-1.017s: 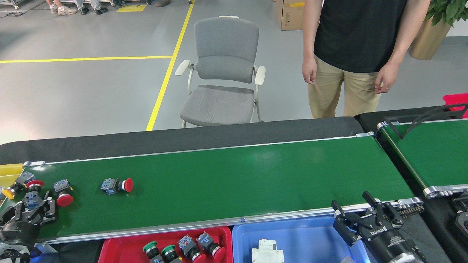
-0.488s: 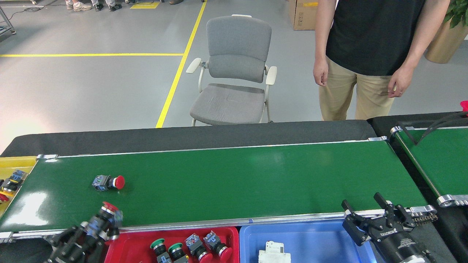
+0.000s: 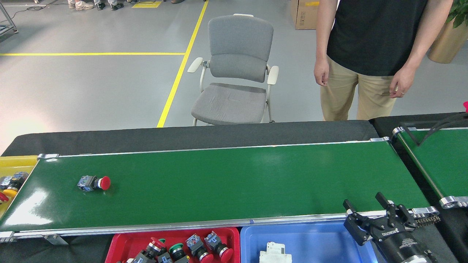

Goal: Pick switch part from conveyor to tray

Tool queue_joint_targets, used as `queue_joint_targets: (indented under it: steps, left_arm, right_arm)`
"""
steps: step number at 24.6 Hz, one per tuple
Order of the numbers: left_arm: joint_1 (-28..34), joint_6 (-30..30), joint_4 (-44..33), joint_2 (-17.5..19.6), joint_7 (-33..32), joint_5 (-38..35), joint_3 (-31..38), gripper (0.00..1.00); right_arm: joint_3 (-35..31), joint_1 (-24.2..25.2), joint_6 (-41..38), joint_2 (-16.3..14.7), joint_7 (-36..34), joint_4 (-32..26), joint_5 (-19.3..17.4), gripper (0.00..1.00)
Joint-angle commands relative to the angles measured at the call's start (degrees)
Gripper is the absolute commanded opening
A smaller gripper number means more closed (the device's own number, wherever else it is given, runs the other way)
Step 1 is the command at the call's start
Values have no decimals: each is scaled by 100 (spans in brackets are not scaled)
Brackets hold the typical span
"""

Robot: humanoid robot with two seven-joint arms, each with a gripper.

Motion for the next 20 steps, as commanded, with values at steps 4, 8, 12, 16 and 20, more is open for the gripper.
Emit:
queue_joint_targets:
  steps: [4,8,12,16,20]
  left_arm:
    - [-7,16,-37,28,16,1,181,100]
    - [-16,86,-11,-59,7,1,664,100]
    - [-218,1071,271,-24,-2,-16,1499,100]
    - [-341,1255,816,310,7,37,1807,100]
    - [-315,1229,772,371,-2,54,1825,100]
  right_arm:
    - [-36,-4,-4,1,-44,-69,-17,100]
    - [-54,-4,-4,1,-44,-69,-17,100]
    - [-45,-13,-4,18,-35,-78,-17,100]
    - [-54,5,190,80,-35,-131,-17,100]
    - [-62,251,532,53,-35,-359,-8,100]
